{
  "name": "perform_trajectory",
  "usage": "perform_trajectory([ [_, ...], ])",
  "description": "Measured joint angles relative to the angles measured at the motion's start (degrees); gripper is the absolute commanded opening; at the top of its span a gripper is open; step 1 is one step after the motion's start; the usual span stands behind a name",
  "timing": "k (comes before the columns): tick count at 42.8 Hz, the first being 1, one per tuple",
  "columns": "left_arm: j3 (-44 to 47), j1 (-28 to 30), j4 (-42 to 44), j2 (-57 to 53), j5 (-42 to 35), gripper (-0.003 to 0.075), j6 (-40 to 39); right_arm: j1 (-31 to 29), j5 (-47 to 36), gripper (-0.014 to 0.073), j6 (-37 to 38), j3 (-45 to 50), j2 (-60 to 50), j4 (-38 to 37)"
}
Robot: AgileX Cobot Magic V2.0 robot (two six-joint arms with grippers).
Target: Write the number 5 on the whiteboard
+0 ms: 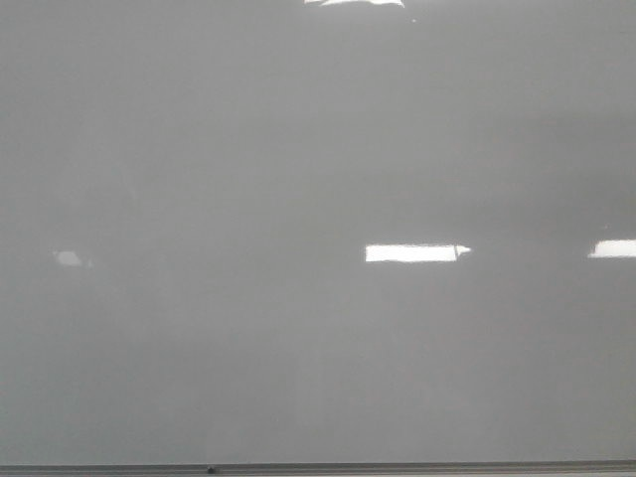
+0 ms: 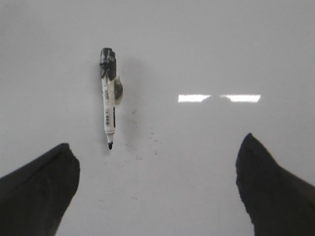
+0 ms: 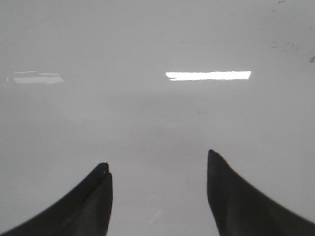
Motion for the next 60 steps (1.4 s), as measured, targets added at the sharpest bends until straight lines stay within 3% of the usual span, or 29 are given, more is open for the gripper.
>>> perform_trajectory([
  [6, -4.9, 2.0, 0.0, 12.1, 0.0, 0.0599, -0.6, 0.0, -0.3, 0.0456, 0.0, 0.0, 0.0, 0.0],
  [18, -14.6, 11.5, 0.3, 31.7, -1.8, 0.0599, -1.0, 0.0, -0.3, 0.0456, 0.0, 0.0, 0.0, 0.0],
  [35, -16.6, 11.7, 1.7, 48.2, -15.4, 0.0599, -0.7, 0.0, -0.4, 0.0456, 0.0, 0.0, 0.0, 0.0],
  [48, -22.6, 11.7, 1.9, 57.2, -17.4, 0.0593, -0.7, 0.0, 0.1, 0.0456, 0.0, 0.0, 0.0, 0.0],
  [53, -23.8, 11.7, 1.9, 58.8, -17.5, 0.051, -0.7, 0.0, 0.2, 0.0456, 0.0, 0.0, 0.0, 0.0],
  [60, -23.9, 11.7, 1.9, 59.3, -17.5, 0.0266, -0.7, 0.0, 0.2, 0.0456, 0.0, 0.0, 0.0, 0.0],
])
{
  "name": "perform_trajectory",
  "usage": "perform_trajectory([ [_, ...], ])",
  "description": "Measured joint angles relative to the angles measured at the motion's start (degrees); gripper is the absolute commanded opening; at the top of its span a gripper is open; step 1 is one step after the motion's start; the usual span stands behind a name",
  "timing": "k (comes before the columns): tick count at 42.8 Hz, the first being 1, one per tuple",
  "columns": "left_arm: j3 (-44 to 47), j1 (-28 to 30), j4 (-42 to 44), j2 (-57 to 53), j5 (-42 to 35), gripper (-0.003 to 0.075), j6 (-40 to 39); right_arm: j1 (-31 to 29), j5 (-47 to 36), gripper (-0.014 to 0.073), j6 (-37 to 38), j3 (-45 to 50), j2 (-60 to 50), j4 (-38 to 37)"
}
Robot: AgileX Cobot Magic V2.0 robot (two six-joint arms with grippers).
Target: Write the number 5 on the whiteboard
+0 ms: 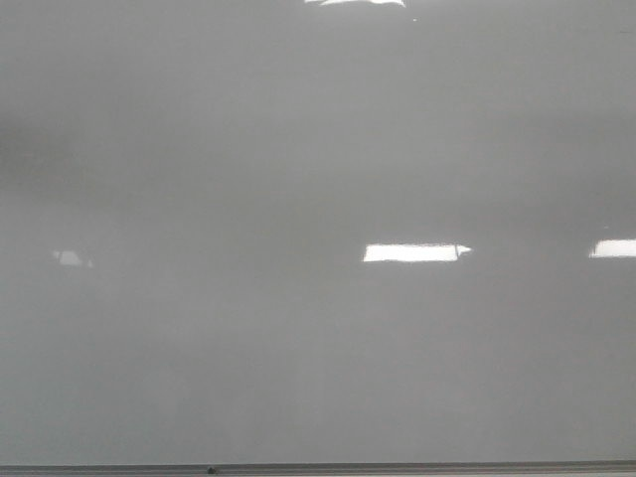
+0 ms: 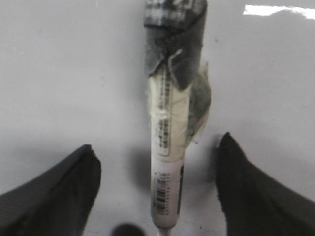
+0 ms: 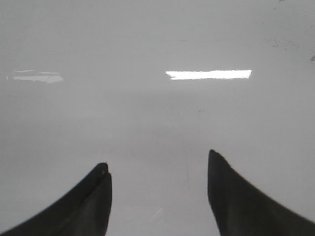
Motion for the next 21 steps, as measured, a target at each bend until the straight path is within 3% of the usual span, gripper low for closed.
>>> perform_trajectory([
  [6, 0.0, 0.0, 0.1, 0.1, 0.0, 0.0081, 0.0, 0.0, 0.0, 0.0456, 0.0, 0.0, 0.0, 0.0],
  [10, 0.0, 0.0, 0.1, 0.1, 0.0, 0.0005, 0.1, 0.0, 0.0, 0.0456, 0.0, 0.0, 0.0, 0.0],
  [16, -0.1, 0.0, 0.1, 0.1, 0.7, -0.0012, 0.1, 0.0, 0.0, 0.0456, 0.0, 0.0, 0.0, 0.0],
  [21, -1.3, -0.8, 0.1, -0.5, 6.5, -0.0012, 0.1, 0.0, 0.0, 0.0456, 0.0, 0.0, 0.0, 0.0],
])
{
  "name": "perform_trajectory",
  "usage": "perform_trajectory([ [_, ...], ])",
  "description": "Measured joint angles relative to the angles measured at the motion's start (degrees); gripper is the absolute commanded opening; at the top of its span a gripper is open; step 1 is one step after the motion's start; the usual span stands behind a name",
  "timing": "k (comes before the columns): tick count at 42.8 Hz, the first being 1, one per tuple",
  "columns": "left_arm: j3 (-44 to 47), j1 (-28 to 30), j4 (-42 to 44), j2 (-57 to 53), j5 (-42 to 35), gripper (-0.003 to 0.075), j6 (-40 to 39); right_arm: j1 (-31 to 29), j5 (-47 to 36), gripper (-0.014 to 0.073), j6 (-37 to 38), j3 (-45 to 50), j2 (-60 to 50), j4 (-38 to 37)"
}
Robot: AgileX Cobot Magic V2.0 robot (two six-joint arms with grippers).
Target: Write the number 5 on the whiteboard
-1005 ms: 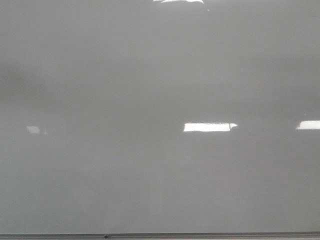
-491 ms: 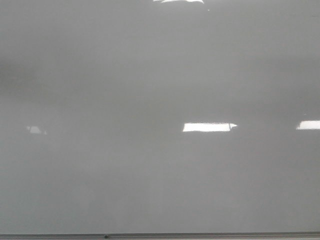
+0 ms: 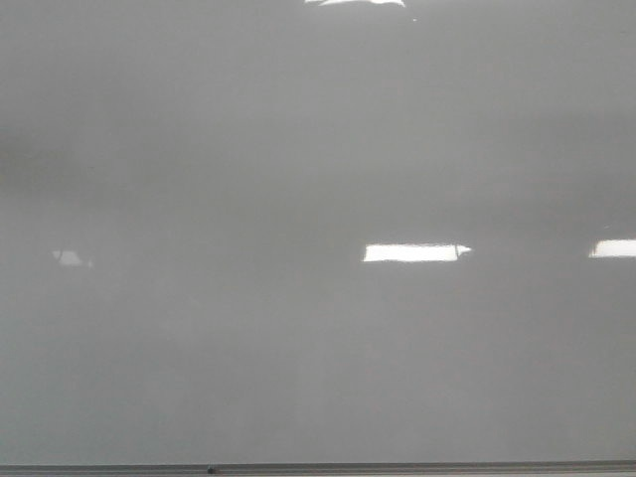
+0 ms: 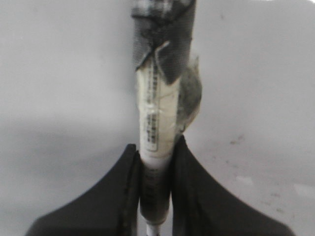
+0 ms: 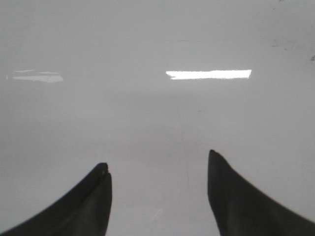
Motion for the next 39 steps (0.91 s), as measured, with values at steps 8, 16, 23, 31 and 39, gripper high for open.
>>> perform_trajectory([
  [8, -7.1, -6.9, -1.2, -1.6, 20.7, -0.0012, 8.0, 0.0, 0.0, 0.0456, 0.0, 0.0, 0.0, 0.0],
  [16, -14.3, -16.6, -12.4, -1.6, 38.1, -0.0012, 27.0, 0.0, 0.0, 0.0456, 0.0, 0.0, 0.0, 0.0],
  [23, -18.2, -26.1, -20.3, -1.7, 49.6, -0.0012, 42.6, 0.0, 0.0, 0.0456, 0.0, 0.0, 0.0, 0.0],
  [31, -19.2, -35.9, -21.6, -1.7, 59.7, -0.0013, 51.7, 0.0, 0.0, 0.0456, 0.0, 0.0, 0.0, 0.0],
  [39, -19.4, -42.8, -23.2, -1.7, 65.7, -0.0013, 54.6, 0.0, 0.0, 0.0456, 0.0, 0.0, 0.0, 0.0],
])
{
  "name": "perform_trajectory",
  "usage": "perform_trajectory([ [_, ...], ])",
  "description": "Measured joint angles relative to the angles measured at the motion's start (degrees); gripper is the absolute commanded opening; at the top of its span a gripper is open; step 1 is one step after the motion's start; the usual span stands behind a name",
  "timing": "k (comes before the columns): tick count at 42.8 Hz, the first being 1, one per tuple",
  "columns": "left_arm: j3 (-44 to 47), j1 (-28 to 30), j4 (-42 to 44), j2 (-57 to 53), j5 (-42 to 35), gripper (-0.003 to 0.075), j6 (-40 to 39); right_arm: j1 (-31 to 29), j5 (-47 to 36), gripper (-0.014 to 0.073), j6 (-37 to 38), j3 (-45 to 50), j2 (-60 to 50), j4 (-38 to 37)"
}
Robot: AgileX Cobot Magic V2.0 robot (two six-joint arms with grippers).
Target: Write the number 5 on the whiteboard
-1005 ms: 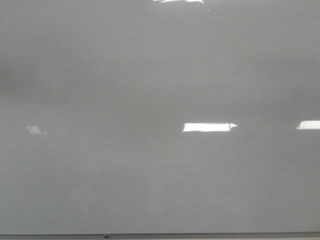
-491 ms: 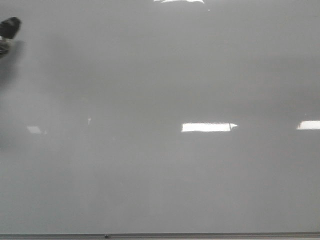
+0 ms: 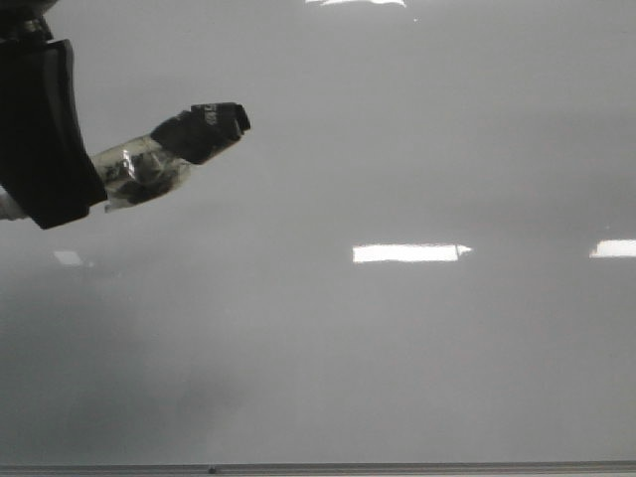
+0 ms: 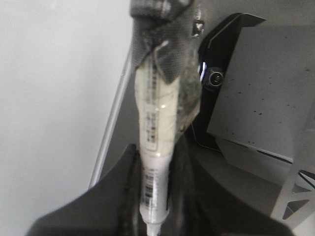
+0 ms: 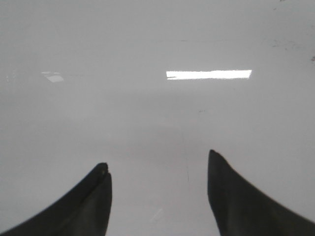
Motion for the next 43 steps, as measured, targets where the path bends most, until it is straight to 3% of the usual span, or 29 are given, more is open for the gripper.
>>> perform_trajectory([
  [18, -0.1, -2.2, -5.0, 0.0, 0.2, -0.0013, 1.6, 0.0, 2.2, 0.0456, 0.0, -0.3, 0.7, 0.4],
  [27, -0.1, -2.2, -5.1, 0.0, 0.2, -0.0012, 1.6, 3.0, 7.6, 0.0456, -2.7, -5.1, 10.6, 3.3],
  [34, -0.1, -2.2, -5.1, 0.0, 0.2, -0.0008, 1.6, 9.0, 8.3, 0.0456, -12.0, -11.6, 21.2, 11.6],
  [43, -0.1, -2.2, -5.1, 0.0, 0.2, -0.0009, 1.6, 13.7, 17.9, 0.0458, -35.9, -21.6, 35.7, 29.4],
])
